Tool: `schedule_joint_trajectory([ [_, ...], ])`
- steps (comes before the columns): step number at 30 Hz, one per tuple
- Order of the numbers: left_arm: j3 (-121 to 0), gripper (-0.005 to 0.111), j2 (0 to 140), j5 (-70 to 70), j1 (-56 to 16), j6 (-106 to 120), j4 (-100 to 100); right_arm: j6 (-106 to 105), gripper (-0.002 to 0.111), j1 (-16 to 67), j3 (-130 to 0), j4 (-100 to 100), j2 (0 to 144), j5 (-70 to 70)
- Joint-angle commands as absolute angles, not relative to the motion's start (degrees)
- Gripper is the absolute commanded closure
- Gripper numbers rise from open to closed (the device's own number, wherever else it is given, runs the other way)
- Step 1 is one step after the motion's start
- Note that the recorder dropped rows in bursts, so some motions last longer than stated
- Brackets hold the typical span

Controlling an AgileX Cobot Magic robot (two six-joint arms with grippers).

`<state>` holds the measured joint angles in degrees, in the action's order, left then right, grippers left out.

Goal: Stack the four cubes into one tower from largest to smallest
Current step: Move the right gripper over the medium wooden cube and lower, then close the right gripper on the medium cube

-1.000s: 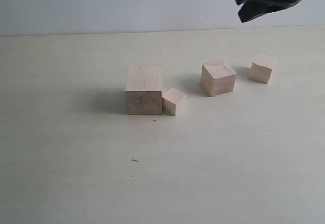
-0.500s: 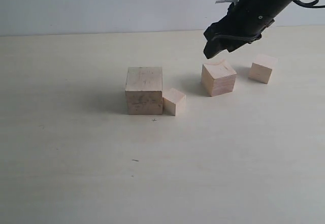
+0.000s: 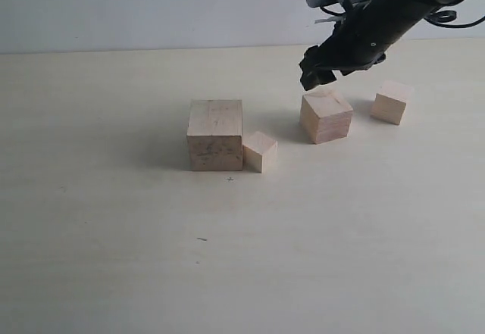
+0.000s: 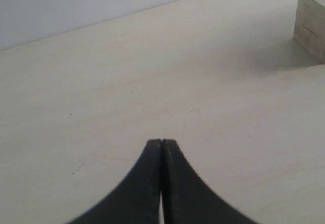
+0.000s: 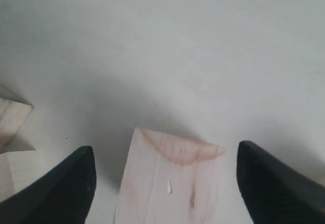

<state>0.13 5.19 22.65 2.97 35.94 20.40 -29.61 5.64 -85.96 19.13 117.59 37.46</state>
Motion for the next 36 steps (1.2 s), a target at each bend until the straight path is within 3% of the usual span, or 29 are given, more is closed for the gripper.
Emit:
schedule_joint_trajectory([
  [1, 0.0, 0.107, 5.38, 22.57, 2.88, 35.71, 20.22, -29.88, 0.035, 6.04, -86.24, 18.86, 120.49, 37.91],
  [17, 0.0, 0.107, 5.38, 22.57, 2.88, 35.71, 20.22, -29.88, 0.035, 6.04, -86.24, 12.95, 121.29, 30.02],
  [36, 0.0, 0.107, 5.38, 22.57, 2.88, 35.71, 20.22, -45.04, 0.035, 5.91, -86.24, 12.05, 124.57, 35.78],
])
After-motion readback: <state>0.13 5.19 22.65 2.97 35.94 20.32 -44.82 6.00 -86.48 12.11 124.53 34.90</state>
